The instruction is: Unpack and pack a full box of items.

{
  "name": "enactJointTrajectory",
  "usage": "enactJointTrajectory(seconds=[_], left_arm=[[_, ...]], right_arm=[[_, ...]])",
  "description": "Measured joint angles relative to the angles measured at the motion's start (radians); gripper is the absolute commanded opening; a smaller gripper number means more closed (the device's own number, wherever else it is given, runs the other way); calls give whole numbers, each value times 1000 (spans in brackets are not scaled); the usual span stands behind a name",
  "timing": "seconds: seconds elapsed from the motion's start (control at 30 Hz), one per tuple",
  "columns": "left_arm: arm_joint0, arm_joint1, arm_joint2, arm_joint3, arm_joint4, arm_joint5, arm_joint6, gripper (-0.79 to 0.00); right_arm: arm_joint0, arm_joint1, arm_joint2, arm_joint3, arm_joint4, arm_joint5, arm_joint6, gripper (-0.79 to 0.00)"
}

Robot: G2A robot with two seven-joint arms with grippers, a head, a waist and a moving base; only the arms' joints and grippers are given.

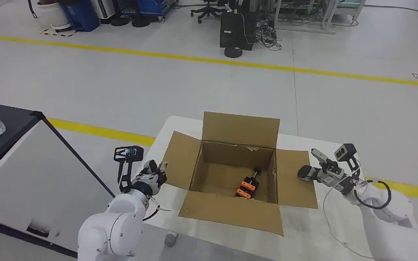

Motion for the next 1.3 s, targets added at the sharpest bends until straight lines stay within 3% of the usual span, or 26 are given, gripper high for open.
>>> enactJointTrajectory(seconds=[0.57,1.03,1.3], left_arm=[[28,23,-173,59,-77,39,71,-785],[33,38,-164,213,-124,44,66,-785],[53,44,-143,257,-177,40,64,-785]], right_arm=[[0,0,0,0,0,0,0,0],[0,0,0,0,0,0,0,0],[0,0,0,0,0,0,0,0]])
